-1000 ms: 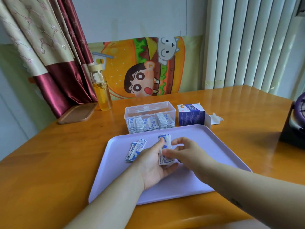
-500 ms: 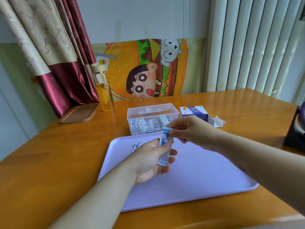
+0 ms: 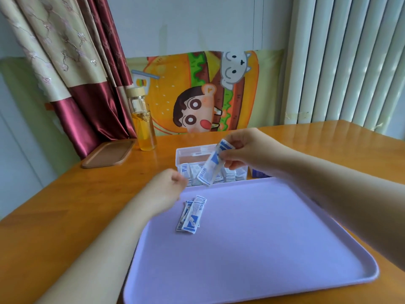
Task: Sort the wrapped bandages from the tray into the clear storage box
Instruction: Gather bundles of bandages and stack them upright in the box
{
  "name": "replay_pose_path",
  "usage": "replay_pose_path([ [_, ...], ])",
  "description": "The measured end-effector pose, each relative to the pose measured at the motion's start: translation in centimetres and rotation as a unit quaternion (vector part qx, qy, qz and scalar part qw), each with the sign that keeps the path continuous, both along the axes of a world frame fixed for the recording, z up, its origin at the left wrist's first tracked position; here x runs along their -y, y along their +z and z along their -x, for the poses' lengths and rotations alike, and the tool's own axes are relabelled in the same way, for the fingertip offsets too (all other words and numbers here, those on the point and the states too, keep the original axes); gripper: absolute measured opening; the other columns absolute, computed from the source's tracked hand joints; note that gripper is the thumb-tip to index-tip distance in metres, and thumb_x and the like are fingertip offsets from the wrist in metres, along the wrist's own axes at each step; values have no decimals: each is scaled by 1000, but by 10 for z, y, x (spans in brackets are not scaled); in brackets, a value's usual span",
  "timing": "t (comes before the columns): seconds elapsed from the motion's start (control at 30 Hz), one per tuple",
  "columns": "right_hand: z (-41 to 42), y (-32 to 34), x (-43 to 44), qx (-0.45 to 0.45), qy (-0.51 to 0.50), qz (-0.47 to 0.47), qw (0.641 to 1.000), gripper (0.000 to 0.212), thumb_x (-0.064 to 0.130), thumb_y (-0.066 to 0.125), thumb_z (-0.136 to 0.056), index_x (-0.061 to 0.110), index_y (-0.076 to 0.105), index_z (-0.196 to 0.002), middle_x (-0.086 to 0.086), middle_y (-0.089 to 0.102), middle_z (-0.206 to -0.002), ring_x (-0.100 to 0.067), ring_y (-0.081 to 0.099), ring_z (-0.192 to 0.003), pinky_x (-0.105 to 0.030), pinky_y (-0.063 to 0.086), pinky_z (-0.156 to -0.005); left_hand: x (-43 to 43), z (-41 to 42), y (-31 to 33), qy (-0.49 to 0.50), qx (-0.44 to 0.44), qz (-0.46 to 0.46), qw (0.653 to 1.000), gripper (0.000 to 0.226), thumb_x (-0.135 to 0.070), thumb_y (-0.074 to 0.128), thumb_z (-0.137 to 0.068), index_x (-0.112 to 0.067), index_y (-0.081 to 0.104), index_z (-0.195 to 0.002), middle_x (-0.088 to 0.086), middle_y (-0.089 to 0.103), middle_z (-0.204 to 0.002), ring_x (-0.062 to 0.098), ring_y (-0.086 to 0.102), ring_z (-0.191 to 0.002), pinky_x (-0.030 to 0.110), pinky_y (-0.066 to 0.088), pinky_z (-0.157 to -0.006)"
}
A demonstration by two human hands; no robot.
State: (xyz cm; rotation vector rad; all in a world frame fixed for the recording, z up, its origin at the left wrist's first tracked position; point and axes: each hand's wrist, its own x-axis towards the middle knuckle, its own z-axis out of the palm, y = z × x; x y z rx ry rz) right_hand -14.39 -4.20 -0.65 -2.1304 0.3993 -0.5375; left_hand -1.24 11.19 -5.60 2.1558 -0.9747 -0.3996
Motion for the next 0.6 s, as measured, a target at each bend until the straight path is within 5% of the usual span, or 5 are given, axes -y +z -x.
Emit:
replay_pose_path([
  [0.07, -7, -19, 3, -41, 6, -119, 992, 5, 0, 62, -86, 2, 61, -91, -13, 65, -78, -15, 61, -63, -21, 56, -65, 3, -18, -21, 25, 77, -138, 987, 30, -38, 42, -98, -14, 55, -83, 9, 53, -73, 23, 47, -64, 28, 37, -63],
  [0.17, -18, -56, -3, -115, 27, -218, 969, 9, -2, 62, -85, 6, 58, -88, -10, 62, -75, -13, 59, -62, -21, 55, -65, 14, -25, -44, 37, -17, -166, 985, 52, -46, 41, -96, 1, 59, -87, 18, 51, -64, 35, 46, -59, 26, 33, -61],
  [0.37, -35, -101, -6, -214, -13, 155, 964, 34, 28, 72, -78, 15, 62, -107, -4, 59, -109, -17, 57, -89, -25, 46, -76, 26, -21, -38, -45, -46, -162, 985, 49, -65, 54, -72, -18, 66, -81, -6, 63, -75, 15, 53, -65, 27, 45, -69],
  [0.5, -32, -99, -3, -229, 8, 163, 960, 68, 34, 75, -75, 26, 44, -135, -2, 40, -134, -21, 44, -122, -30, 41, -96, 24, -12, -40, -119, -14, -172, 978, 34, -35, 69, -75, -27, 63, -107, -14, 67, -89, 3, 61, -78, 16, 47, -77],
  [0.6, -28, -91, 1, -256, 69, 179, 947, 63, 30, 74, -78, 25, 46, -135, 1, 51, -129, -16, 51, -105, -22, 40, -81, 27, 0, -45, -136, 23, -154, 978, 34, -14, 66, -83, -17, 59, -117, -6, 65, -96, 10, 60, -83, 22, 49, -75],
])
